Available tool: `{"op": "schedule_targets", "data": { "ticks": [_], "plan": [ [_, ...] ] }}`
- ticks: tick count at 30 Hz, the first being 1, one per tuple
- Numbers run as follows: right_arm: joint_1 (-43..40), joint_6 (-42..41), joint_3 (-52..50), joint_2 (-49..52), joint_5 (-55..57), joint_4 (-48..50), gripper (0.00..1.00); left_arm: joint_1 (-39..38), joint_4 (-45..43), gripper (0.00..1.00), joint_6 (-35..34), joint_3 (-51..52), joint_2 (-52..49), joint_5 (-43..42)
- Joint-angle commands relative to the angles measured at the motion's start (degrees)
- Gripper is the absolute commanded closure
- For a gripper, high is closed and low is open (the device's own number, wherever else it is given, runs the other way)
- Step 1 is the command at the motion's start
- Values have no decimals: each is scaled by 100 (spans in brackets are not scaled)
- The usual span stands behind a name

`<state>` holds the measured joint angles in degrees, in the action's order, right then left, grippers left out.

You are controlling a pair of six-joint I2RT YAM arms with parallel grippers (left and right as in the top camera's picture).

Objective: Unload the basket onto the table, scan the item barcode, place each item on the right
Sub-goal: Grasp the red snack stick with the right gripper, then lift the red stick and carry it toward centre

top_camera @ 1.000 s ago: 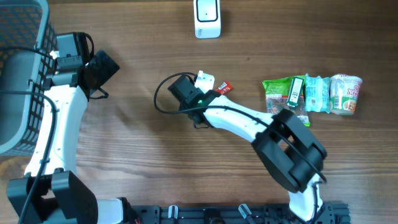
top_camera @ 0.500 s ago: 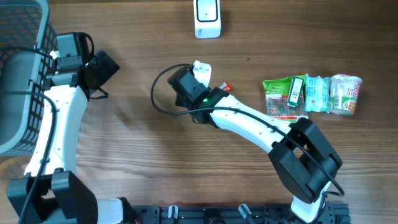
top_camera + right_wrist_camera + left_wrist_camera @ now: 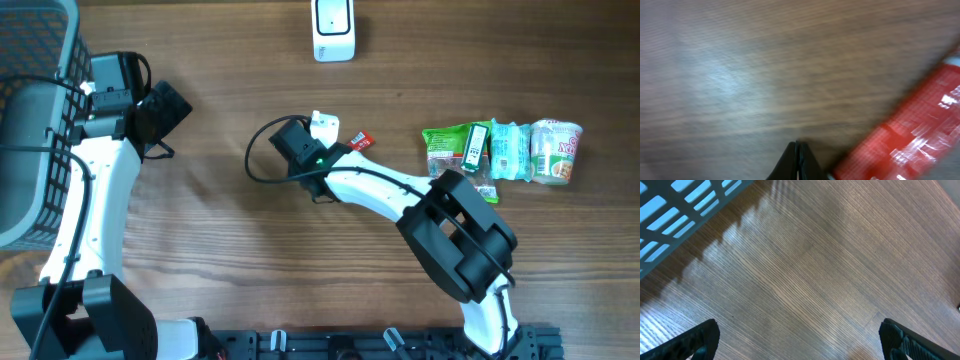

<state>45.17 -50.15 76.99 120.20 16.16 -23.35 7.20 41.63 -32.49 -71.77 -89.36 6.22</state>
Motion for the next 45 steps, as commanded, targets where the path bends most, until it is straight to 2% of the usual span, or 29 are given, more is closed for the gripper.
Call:
{"op": "schedule_targets", "data": {
  "ticks": [1,6,15,19,21,22,25,28,29,34,40,45],
  "plan": [
    [-37,46,-120,-50,-11,-675,96,7,0,0,-81,-66,-2,94],
    [-37,48,-120,-308,122,-1353,96,7,0,0,-81,-66,-2,94],
    [-219,647,-114,-990,223,-1622,96,7,0,0,-81,-66,-2,94],
    [-514,667,-114,-1368,133,-1937,94,7,0,0,-81,-66,-2,94],
    [-691,671,-114,-1517,-409,-1954,90,7,0,0,-81,-66,-2,94],
    [-739,667,-114,-1532,-682,-1923,82,7,0,0,-81,-66,-2,94],
    [-765,645,-116,-1475,-852,-1884,68,7,0,0,-81,-66,-2,94],
    [-758,479,-131,-1307,-713,-1794,44,7,0,0,-81,-66,-2,94],
    [-758,474,-131,-1226,-713,-1762,42,7,0,0,-81,-66,-2,94],
    [-758,433,-133,-754,-693,-1690,41,7,0,0,-81,-66,-2,94],
    [-756,208,-138,-275,-953,-1705,56,7,2,0,-81,-66,-2,94],
    [-754,212,-138,-245,-1377,-1727,58,7,0,0,-81,-66,-2,94]
  ]
}}
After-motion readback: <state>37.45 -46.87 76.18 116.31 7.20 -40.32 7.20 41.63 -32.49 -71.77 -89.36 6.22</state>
